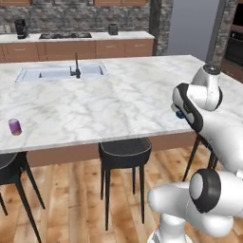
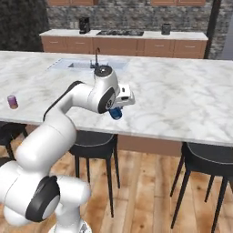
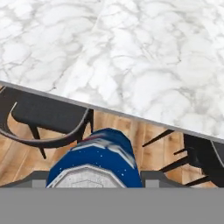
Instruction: Four empty soda cans are scattered around the kitchen. Gather all the cans and cluster them next to the stove for recycling.
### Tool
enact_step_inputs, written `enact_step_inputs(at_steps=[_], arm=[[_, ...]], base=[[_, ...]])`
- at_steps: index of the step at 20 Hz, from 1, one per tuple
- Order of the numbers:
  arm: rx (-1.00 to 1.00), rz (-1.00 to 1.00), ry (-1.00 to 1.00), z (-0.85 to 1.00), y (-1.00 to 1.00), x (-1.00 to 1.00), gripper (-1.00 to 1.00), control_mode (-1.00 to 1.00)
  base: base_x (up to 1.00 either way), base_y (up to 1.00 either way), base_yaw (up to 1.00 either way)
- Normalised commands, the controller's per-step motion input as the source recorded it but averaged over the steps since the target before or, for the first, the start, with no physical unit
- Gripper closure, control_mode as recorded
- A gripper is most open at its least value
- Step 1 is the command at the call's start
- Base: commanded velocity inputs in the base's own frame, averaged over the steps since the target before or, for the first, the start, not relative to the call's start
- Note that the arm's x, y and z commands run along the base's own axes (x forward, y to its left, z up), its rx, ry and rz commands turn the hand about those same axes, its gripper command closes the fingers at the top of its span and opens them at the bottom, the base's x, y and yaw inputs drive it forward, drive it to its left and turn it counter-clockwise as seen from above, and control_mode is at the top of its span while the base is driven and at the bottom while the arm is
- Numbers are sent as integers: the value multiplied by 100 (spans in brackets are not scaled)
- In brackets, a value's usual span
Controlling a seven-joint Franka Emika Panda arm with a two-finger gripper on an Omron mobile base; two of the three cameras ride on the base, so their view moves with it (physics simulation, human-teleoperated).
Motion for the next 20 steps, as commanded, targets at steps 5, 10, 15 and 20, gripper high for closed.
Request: enact_step_inputs(at_steps=[5, 10, 15, 20], arm=[[0, 0, 0, 0, 0, 0, 100, 100], [0, 0, 0, 0, 0, 0, 100, 100], [0, 0, 0, 0, 0, 0, 100, 100], [0, 0, 0, 0, 0, 0, 100, 100]], base=[[35, -100, 0], [41, -100, 0], [39, -100, 0], [41, -100, 0]])
